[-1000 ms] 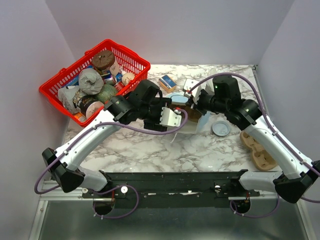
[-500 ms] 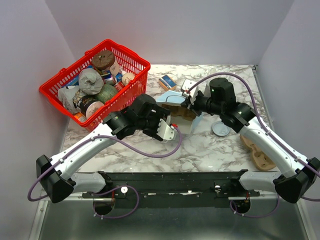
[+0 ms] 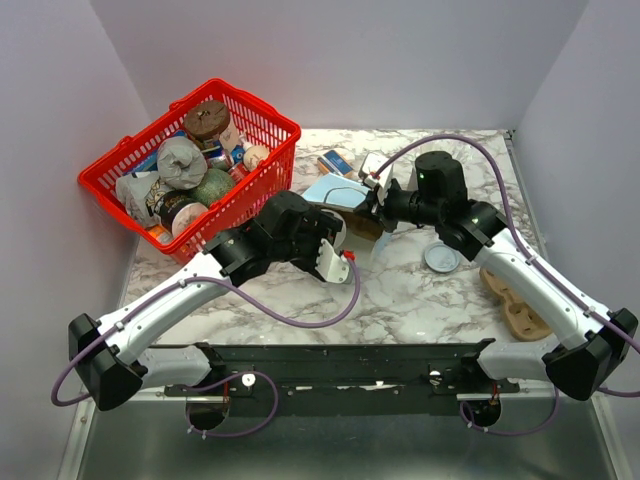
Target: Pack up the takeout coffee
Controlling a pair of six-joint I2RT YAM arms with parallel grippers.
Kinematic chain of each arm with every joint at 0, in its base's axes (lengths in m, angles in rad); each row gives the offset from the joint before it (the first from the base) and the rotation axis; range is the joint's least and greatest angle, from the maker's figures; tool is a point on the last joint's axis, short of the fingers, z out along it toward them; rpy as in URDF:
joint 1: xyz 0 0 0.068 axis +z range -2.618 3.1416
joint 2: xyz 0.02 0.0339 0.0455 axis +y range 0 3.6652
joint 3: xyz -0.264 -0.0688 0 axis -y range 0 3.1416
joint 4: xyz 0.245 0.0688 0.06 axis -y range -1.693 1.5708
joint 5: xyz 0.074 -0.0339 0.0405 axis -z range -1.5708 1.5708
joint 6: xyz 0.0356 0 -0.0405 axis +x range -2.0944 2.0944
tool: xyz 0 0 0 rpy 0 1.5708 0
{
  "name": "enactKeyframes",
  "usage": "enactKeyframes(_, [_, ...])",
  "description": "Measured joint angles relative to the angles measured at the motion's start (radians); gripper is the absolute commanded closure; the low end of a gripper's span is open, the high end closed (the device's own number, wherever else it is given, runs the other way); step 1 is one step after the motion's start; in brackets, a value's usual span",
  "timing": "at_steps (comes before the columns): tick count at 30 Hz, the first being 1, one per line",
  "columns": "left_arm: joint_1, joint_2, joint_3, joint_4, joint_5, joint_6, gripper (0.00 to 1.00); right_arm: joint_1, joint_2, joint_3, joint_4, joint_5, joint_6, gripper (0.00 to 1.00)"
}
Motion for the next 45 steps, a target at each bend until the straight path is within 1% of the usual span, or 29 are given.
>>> enactKeyframes(7, [0.000, -0.027, -0.053, 0.048, 0.003, 0.008, 1.00, 0.000, 0.000, 0.000, 0.000, 0.001, 0.028, 1.00])
enactKeyframes(14, [0.003, -0.164, -0.188, 0.146, 0.030, 0.008, 1.00, 0.000, -0.020, -0.001, 0.000, -0.029, 0.038, 0.99])
enactKeyframes(17, [0.004, -0.182, -0.200, 0.171, 0.048, 0.010, 1.00, 0.000, -0.031, -0.001, 0.000, -0.034, 0.039, 1.00])
enactKeyframes(26, [0.004, -0.155, -0.200, 0.201, 0.088, 0.080, 1.00, 0.000, -0.035, -0.001, 0.026, -0.056, 0.046, 1.00])
enactKeyframes(32, [0.004, -0.078, -0.169, 0.176, 0.093, 0.116, 1.00, 0.004, -0.035, 0.001, 0.031, -0.097, 0.057, 0.99])
enactKeyframes(40, [0.007, -0.057, -0.156, 0.178, 0.054, 0.074, 1.00, 0.015, -0.041, 0.013, 0.029, -0.120, 0.013, 0.99])
enactKeyframes(45, [0.010, -0.056, -0.158, 0.175, 0.015, 0.051, 1.00, 0.019, -0.073, -0.010, 0.028, -0.119, -0.016, 0.99])
